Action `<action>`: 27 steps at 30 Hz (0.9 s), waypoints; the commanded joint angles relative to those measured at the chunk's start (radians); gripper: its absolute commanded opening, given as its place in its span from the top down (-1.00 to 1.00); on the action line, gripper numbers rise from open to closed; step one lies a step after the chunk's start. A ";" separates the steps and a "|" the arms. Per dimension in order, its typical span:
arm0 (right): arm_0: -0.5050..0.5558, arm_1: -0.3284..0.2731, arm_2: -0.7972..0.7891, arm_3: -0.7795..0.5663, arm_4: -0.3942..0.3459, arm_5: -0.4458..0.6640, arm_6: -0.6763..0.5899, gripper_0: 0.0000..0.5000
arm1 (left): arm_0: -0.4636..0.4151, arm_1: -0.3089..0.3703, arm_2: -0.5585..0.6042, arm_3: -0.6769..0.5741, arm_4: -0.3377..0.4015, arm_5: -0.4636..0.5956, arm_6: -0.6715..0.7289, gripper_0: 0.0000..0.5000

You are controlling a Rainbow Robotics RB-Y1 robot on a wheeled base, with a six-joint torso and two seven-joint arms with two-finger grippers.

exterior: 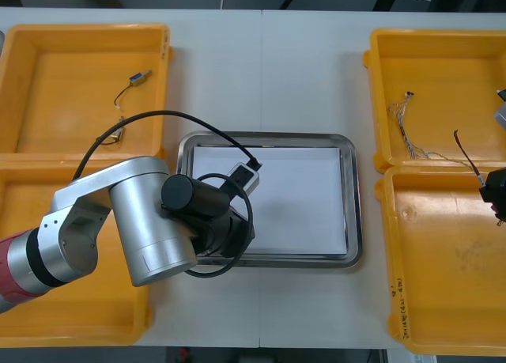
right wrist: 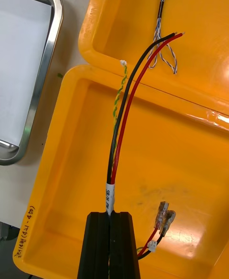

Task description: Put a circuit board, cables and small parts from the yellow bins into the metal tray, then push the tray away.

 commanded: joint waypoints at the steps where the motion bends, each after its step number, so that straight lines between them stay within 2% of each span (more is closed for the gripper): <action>1: 0.013 -0.037 0.021 -0.007 0.025 0.003 0.057 1.00 | -0.038 -0.022 -0.019 -0.008 -0.010 -0.016 0.107 -0.28; 2: 0.013 -0.037 0.023 -0.007 0.029 0.003 0.058 1.00 | -0.038 -0.022 -0.019 -0.009 -0.012 -0.017 0.109 -0.45; 3: 0.013 -0.036 0.027 -0.007 0.037 0.003 0.061 1.00 | -0.038 -0.022 -0.019 -0.009 -0.015 -0.017 0.110 -0.80; 4: 0.013 -0.036 0.030 -0.006 0.042 0.003 0.061 1.00 | -0.038 -0.021 -0.019 -0.011 -0.015 -0.019 0.112 -1.00; 11: 0.013 -0.036 0.040 -0.007 0.055 0.003 0.066 1.00 | -0.038 -0.001 -0.019 -0.036 -0.018 -0.017 0.127 -1.00; 17: 0.013 -0.036 0.040 -0.007 0.055 0.003 0.068 1.00 | -0.038 0.044 0.007 -0.091 -0.017 -0.013 0.147 -1.00; 27: 0.011 -0.037 0.040 -0.012 0.048 0.003 0.068 1.00 | -0.038 0.093 0.110 -0.178 -0.013 0.096 0.250 -1.00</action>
